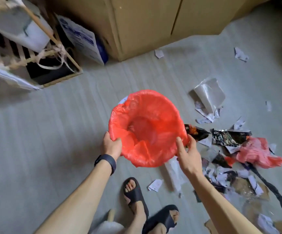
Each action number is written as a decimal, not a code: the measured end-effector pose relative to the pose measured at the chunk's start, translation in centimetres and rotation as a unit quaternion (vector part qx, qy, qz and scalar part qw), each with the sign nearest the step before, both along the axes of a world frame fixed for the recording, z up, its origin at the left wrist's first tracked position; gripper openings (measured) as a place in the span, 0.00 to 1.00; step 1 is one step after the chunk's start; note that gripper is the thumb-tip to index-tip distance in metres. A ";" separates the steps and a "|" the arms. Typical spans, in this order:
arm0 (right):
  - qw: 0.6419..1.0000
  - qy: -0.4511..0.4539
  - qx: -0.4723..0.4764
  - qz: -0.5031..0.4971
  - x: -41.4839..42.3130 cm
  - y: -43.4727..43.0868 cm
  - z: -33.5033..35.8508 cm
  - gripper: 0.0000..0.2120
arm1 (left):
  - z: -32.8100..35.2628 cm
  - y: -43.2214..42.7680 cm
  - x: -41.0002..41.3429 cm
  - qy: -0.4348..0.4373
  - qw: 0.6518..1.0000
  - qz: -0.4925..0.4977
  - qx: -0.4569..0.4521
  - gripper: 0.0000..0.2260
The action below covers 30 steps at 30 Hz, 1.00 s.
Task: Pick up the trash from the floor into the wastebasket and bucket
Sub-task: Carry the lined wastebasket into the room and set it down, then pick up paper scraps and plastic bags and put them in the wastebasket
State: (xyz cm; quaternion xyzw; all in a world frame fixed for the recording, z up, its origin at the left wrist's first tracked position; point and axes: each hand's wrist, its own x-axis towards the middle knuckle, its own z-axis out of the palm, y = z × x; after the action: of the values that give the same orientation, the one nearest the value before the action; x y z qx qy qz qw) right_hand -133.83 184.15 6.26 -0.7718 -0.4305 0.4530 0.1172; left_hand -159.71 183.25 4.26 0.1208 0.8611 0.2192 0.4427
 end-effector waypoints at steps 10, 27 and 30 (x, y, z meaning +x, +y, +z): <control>0.951 -0.108 -0.137 0.257 2.2 -11.4 -21.7 0.29 | -17.1 -1.7 3.8 -0.085 0.970 0.214 0.078 0.15; 0.932 -0.127 -0.197 0.278 7.2 -20.6 -26.1 0.25 | -22.2 -13.8 15.8 -0.060 0.818 -0.547 -0.167 0.13; 0.942 -0.122 -0.222 0.219 8.0 -22.2 -29.2 0.24 | -26.3 -13.7 17.9 0.006 0.669 -0.732 -0.129 0.18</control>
State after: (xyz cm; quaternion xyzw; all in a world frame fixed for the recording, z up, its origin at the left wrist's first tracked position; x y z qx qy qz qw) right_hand -125.84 161.96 -22.92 -0.7141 -0.4883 0.4542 -0.2128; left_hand -141.83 169.57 -22.04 0.6552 0.5186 -0.2890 0.4671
